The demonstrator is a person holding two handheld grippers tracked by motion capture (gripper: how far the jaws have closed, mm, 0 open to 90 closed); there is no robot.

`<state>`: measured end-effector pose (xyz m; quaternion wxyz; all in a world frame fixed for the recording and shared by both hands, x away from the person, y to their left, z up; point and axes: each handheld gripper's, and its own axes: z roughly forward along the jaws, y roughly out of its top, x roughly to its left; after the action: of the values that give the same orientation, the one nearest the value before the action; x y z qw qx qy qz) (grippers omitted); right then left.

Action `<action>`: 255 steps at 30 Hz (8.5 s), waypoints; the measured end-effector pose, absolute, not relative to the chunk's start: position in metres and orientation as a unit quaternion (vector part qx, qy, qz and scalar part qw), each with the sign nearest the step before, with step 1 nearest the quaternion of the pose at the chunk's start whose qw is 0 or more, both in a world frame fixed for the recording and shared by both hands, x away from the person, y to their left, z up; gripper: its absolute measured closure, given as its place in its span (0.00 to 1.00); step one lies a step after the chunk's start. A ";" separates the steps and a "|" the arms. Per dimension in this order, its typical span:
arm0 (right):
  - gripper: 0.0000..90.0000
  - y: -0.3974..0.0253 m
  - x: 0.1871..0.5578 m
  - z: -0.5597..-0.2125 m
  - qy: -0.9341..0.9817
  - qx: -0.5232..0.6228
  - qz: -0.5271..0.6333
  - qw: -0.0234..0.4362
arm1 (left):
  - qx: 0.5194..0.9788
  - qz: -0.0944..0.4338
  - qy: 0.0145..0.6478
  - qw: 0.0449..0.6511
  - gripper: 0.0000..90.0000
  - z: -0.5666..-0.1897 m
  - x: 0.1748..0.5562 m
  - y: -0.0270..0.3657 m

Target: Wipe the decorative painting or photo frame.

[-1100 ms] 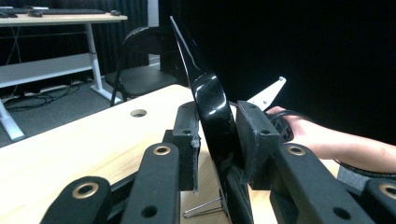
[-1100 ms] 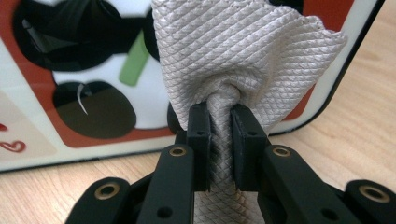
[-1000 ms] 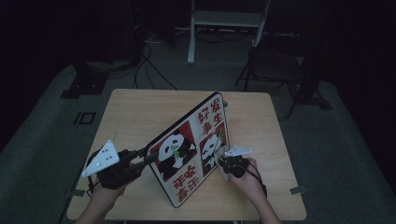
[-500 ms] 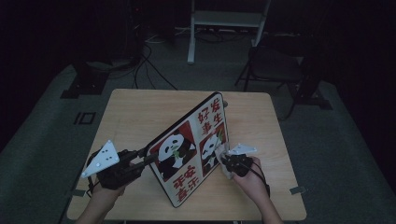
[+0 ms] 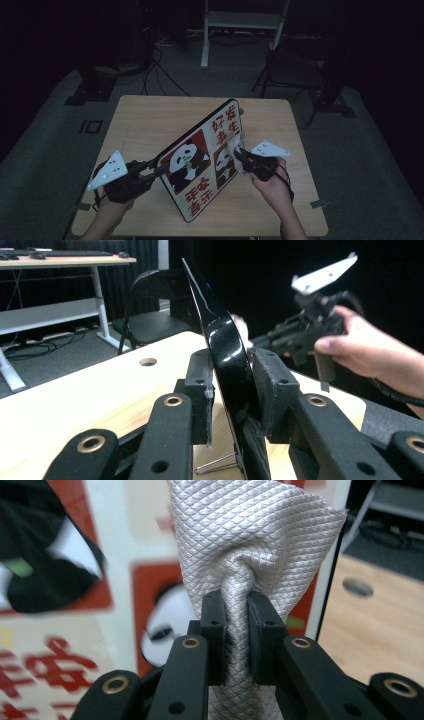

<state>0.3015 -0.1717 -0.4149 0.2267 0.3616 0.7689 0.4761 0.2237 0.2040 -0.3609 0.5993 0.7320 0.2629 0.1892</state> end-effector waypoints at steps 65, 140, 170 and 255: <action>0.88 -0.131 0.311 -0.426 0.802 0.319 0.460 0.209 | 0.734 0.188 0.263 0.597 0.79 -0.362 0.226 0.205; 0.89 -0.105 0.300 -0.343 0.761 0.266 0.544 0.234 | 0.732 0.184 0.267 0.599 0.80 -0.365 0.227 0.205; 0.89 -0.090 0.302 -0.357 0.776 0.260 0.522 0.241 | 0.735 0.194 0.267 0.592 0.80 -0.365 0.227 0.205; 0.89 -0.137 0.287 -0.429 0.797 0.329 0.470 0.191 | 0.728 0.192 0.273 0.599 0.81 -0.366 0.227 0.204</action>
<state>0.2874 -0.1365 -0.4292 0.1909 0.3287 0.7968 0.4698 0.2267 0.2039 -0.3657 0.5987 0.7281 0.2732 0.1918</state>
